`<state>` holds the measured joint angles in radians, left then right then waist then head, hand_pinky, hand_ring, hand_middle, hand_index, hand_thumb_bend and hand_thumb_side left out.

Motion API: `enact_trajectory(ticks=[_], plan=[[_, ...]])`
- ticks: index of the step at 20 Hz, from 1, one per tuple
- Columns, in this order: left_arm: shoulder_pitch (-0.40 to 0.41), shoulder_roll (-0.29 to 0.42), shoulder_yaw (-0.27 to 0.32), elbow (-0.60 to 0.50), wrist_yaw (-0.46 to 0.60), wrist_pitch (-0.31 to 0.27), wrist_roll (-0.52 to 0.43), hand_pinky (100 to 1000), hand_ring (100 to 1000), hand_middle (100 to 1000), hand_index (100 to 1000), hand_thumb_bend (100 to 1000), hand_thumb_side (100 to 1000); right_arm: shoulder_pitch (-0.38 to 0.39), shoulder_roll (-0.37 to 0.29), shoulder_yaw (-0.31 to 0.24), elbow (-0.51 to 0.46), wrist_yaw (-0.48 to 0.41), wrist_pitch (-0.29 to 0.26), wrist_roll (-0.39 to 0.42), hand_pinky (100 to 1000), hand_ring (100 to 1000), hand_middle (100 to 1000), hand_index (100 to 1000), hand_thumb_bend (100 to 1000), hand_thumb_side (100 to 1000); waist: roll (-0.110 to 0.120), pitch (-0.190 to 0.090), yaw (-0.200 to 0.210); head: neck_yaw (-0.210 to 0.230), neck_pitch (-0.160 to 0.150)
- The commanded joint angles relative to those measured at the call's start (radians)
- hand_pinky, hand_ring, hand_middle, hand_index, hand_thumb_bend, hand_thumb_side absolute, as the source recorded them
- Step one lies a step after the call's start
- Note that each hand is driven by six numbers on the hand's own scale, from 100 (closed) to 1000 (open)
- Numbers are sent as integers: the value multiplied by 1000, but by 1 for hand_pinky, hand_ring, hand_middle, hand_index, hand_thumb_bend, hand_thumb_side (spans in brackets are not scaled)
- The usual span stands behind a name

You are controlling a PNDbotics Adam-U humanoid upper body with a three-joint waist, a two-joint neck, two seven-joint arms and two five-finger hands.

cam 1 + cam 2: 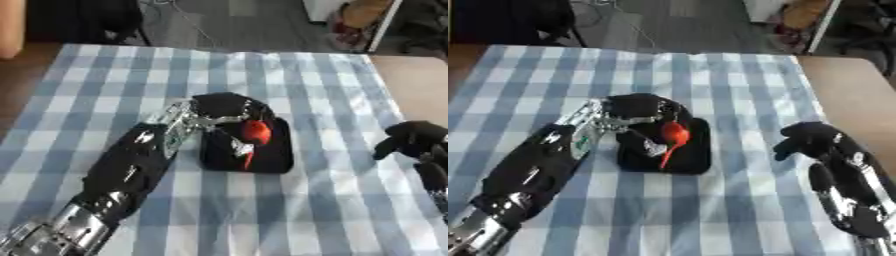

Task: Pick up objects on the table and place them in the box.

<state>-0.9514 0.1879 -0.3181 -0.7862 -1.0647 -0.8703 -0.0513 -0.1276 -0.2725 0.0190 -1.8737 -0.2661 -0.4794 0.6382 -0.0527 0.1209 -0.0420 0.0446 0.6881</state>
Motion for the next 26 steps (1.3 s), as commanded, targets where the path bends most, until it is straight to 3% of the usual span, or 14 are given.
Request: enact_trajectory(ticks=[1,10,13,14,16,21,26], plan=[[-13,4,7,-17,-62,-12,66,778,893,940,915,100,844,-8,-7,-4,-20,-3,-267,269,609,679,763,893,100,425,0,-11,-2,2,-17],[-6,-1,14,18,-203,-14,184,809,920,967,947,100,869,-8,-6,-5,-21,-2,-265,269,609,679,763,893,100,426,1,-12,-2,-1,-19],[-5,-1,17,24,-219,-17,210,825,927,971,952,100,946,-7,-5,-5,-21,-2,-264,269,609,679,763,893,100,426,1,-13,-1,-1,-20],[-4,-2,19,25,-219,-19,221,873,941,984,962,100,1000,-7,-5,-5,-21,-2,-264,269,609,679,763,893,100,426,1,-13,-1,-2,-20],[-2,0,22,25,-212,-25,243,930,965,1000,977,100,1000,-7,-5,-5,-20,0,-264,269,609,679,763,893,100,426,1,-14,0,-3,-21],[13,9,32,13,-161,-22,287,989,1000,1000,1000,100,1000,-6,-4,-6,-20,1,-264,269,608,678,763,893,100,425,2,-14,5,-10,-22],[80,57,16,-112,53,9,270,965,1000,1000,1000,112,1000,-5,-4,-11,-19,4,-262,269,609,678,763,893,100,421,5,-13,10,-24,-21]])
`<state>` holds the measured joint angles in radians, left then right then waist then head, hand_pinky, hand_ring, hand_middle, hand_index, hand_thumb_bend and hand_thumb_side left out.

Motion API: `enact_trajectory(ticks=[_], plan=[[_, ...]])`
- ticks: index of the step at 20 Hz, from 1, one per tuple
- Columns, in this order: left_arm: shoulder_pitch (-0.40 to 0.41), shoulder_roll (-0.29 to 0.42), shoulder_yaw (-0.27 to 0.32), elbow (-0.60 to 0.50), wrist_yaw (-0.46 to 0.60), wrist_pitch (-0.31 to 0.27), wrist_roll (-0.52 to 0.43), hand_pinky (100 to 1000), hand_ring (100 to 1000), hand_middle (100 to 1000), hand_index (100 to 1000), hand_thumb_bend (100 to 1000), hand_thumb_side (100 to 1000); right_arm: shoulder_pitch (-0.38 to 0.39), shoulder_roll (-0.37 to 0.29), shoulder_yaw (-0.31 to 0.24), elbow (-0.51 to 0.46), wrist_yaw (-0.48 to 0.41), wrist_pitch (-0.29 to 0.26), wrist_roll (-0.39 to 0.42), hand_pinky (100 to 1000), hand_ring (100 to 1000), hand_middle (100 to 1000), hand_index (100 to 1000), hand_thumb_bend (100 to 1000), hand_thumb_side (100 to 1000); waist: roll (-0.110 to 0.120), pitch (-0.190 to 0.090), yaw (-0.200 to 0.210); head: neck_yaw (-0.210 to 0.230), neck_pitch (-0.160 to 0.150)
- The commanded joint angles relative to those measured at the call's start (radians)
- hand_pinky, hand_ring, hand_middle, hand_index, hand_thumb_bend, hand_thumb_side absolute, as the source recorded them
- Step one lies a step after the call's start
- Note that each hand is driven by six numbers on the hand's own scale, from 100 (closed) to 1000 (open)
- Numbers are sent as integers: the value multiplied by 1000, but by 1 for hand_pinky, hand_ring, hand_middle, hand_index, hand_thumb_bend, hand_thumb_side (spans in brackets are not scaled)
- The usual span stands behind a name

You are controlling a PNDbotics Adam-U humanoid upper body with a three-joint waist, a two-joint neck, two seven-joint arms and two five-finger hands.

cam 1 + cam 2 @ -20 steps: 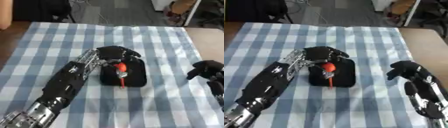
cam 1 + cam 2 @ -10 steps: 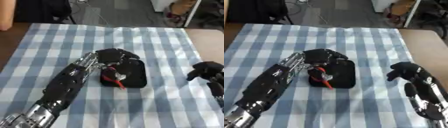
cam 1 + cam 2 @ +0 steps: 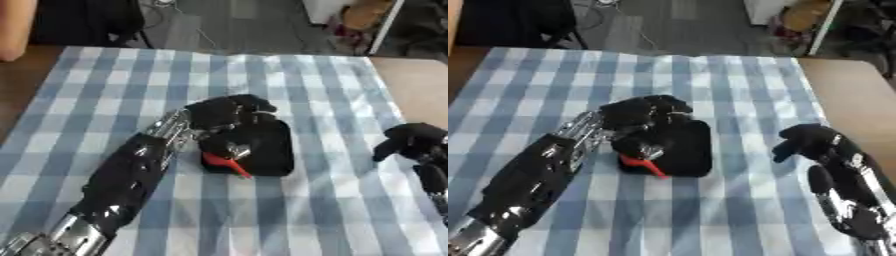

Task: Pick up objects on the table and place them in the box.

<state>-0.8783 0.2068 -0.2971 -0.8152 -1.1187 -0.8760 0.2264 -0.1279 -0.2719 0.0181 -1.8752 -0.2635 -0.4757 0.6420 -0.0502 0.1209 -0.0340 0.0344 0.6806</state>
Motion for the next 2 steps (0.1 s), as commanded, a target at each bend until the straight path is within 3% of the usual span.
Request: enact_trajectory(ticks=[1,2], plan=[[25,53,-14,-129,173,32,-30,965,1000,1000,1000,112,1000,-5,-5,-11,-18,2,-266,265,609,678,763,893,100,421,4,-12,3,-16,-13],[47,70,-19,-180,241,52,-55,959,1000,1000,1000,146,1000,-5,-5,-11,-18,3,-265,265,609,678,763,893,100,420,4,-11,5,-19,-14]])
